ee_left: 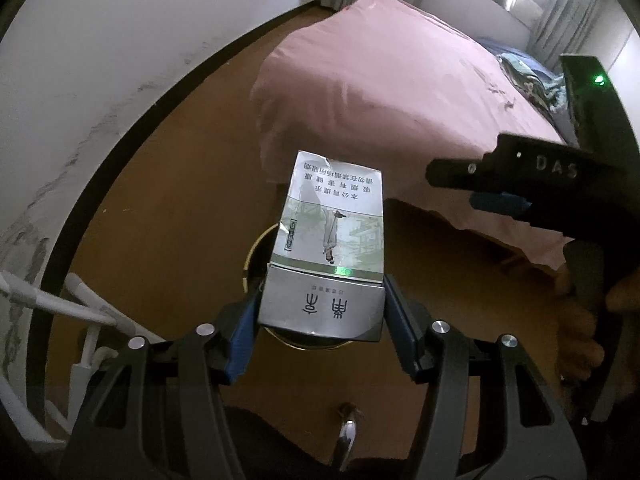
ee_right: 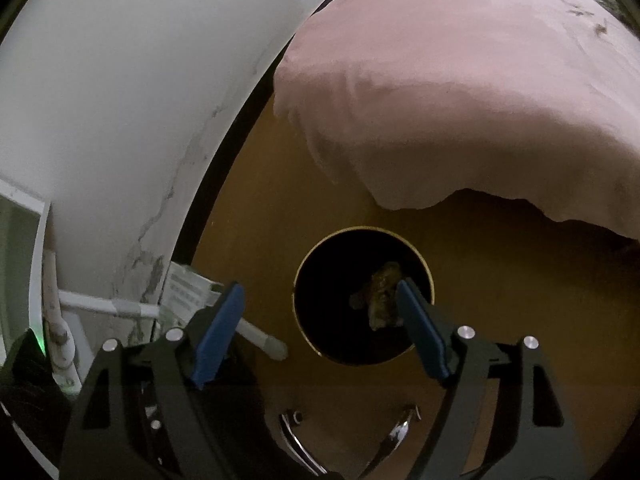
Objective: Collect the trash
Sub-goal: 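Carry the snack bag and box over the bin and release both, then grasp the blue-white wrapper with the right tool while the left tool grasps a white tube, then carry the wrapper and tube over the black bin and open both tools, then grasp the clear plastic bag with the right tool while the left tool grasps the green cigarette box, then carry the plastic bag and cigarette box over the bin and open both tools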
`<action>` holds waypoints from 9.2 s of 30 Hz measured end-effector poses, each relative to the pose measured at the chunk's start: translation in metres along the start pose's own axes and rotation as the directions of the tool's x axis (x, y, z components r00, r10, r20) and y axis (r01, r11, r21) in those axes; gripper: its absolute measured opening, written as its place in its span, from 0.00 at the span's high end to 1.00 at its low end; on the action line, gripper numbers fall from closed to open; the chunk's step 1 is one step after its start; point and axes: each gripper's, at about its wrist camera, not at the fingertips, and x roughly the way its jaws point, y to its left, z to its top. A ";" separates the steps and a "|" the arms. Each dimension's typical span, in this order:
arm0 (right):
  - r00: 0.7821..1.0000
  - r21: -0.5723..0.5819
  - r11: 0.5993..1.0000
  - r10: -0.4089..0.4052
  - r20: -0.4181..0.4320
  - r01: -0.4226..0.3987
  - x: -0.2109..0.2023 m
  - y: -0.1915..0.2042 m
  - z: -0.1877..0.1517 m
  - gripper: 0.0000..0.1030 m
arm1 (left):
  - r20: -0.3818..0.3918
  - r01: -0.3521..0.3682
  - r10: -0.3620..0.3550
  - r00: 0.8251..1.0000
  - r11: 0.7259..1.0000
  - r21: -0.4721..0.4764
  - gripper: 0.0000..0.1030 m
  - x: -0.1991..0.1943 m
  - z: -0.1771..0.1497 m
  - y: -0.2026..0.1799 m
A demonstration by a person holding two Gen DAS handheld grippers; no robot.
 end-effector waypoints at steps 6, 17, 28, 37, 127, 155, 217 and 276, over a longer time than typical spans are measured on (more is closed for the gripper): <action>0.999 0.015 1.000 -0.005 0.041 0.004 -0.006 -0.005 0.004 0.22 | 0.027 -0.025 0.024 0.999 0.999 0.038 0.21 -0.002 0.007 -0.011; 0.989 -0.094 0.995 -0.022 0.148 0.037 -0.037 0.026 -0.002 0.16 | 0.180 -0.118 0.096 0.979 0.986 0.117 0.09 -0.099 -0.001 -0.033; 0.957 -0.634 0.759 0.273 0.099 -0.151 -0.103 0.229 -0.098 0.15 | 0.294 -0.365 0.420 0.858 0.904 -0.225 0.07 -0.301 -0.109 0.094; 0.881 -0.949 0.122 0.423 -0.214 -0.290 -0.120 0.453 -0.253 0.15 | 0.074 -0.471 0.658 0.749 0.608 -0.639 0.07 -0.397 -0.279 0.230; 0.999 -0.136 0.991 -0.012 -0.030 0.008 -0.009 0.040 -0.010 0.73 | 0.201 -0.081 0.074 0.977 0.996 0.028 0.84 -0.127 0.010 -0.017; 1.000 0.123 0.992 -0.014 0.011 0.013 -0.004 -0.014 0.002 0.26 | 0.017 -0.025 0.024 1.000 0.999 0.032 0.84 -0.008 0.048 -0.006; 0.872 -0.884 0.121 0.270 -0.409 -0.452 0.003 0.663 -0.274 0.69 | 0.013 -0.346 0.655 0.756 0.415 -0.841 0.07 -0.442 -0.282 0.372; 0.990 -0.225 0.967 -0.102 0.100 0.123 -0.019 0.047 -0.019 0.68 | 0.309 -0.140 0.118 0.944 0.989 0.051 0.44 -0.152 0.033 -0.029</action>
